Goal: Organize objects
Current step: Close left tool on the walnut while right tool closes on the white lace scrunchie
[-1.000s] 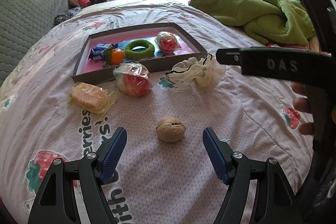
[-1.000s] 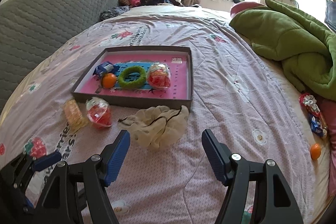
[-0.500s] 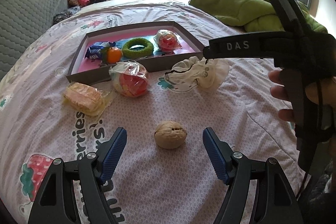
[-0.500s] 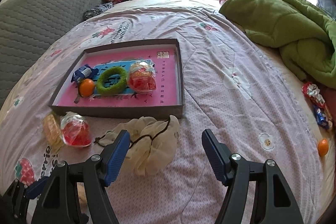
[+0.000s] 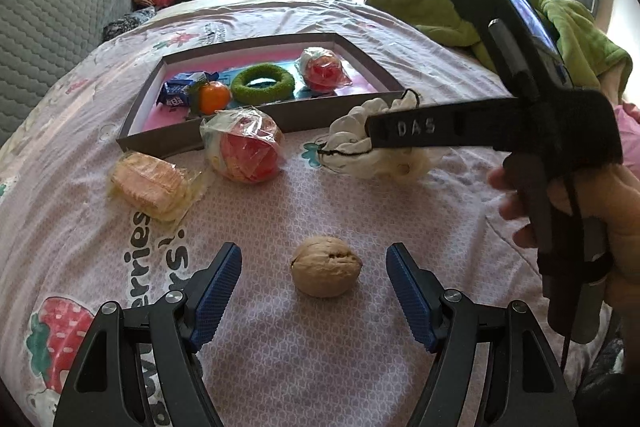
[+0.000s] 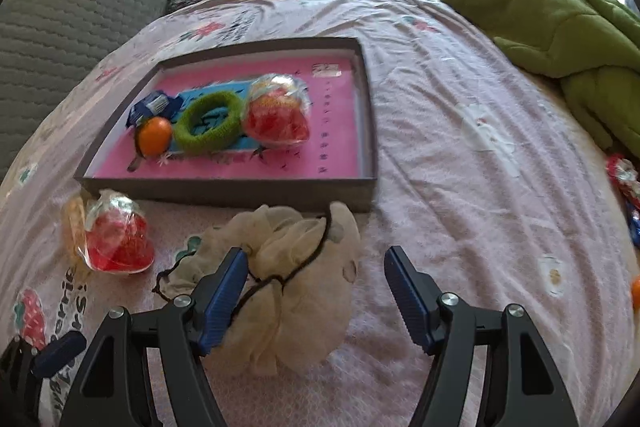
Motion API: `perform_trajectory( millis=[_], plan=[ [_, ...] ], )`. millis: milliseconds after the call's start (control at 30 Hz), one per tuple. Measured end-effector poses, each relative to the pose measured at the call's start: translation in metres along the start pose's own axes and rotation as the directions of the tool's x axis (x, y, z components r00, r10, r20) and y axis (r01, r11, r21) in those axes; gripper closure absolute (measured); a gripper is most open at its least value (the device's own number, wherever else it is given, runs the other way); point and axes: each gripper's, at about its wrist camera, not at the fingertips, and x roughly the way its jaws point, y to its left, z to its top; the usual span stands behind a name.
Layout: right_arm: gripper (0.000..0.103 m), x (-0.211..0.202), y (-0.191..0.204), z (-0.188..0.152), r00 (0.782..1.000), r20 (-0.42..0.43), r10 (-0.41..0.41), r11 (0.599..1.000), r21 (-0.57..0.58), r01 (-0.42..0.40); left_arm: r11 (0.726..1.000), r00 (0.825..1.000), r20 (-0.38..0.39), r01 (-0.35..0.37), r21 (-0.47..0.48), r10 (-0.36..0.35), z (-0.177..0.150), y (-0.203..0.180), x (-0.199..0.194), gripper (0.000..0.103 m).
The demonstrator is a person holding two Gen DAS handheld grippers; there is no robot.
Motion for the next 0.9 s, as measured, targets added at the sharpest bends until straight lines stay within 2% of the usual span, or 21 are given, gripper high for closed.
perform_trajectory(
  millis=[67, 133, 300, 433, 633, 667, 700, 900],
  plan=[
    [0.037, 0.004, 0.002, -0.003, 1.000, -0.007, -0.006, 1.000, -0.016, 0.006, 1.000, 1.000, 0.002, -0.010, 0.002, 0.010, 0.000, 0.000, 0.002, 0.027],
    [0.056, 0.006, 0.003, -0.005, 1.000, -0.003, 0.010, 1.000, -0.022, -0.010, 1.000, 1.000, 0.002, -0.027, 0.002, 0.027, 0.000, 0.001, 0.005, 0.027],
    [0.075, 0.004, 0.008, -0.007, 0.999, 0.002, 0.036, 0.998, -0.044, -0.036, 0.999, 0.999, -0.009, -0.034, -0.018, 0.034, -0.001, 0.008, 0.011, 0.027],
    [0.080, -0.001, 0.014, -0.008, 0.999, 0.015, 0.032, 0.997, -0.070, -0.031, 0.999, 1.000, -0.012, -0.027, -0.018, 0.026, -0.002, 0.007, 0.011, 0.028],
    [0.085, -0.002, 0.018, -0.009, 0.999, 0.021, 0.048, 0.995, -0.088, -0.046, 1.000, 1.000, -0.015, 0.004, -0.005, -0.004, -0.004, 0.003, 0.012, 0.054],
    [0.085, -0.003, 0.017, -0.010, 0.998, 0.024, 0.052, 0.995, -0.087, -0.050, 1.000, 1.000, -0.013, 0.015, -0.011, -0.015, -0.004, 0.004, 0.012, 0.062],
    [0.085, -0.004, 0.017, -0.010, 0.998, 0.028, 0.056, 0.995, -0.085, -0.053, 1.000, 1.000, -0.009, 0.018, -0.013, -0.018, -0.003, 0.004, 0.011, 0.066],
    [0.086, -0.016, 0.019, -0.010, 0.995, 0.057, 0.082, 0.994, -0.084, -0.077, 1.000, 1.000, -0.008, 0.017, -0.025, -0.017, -0.003, 0.008, 0.009, 0.066]
  ],
)
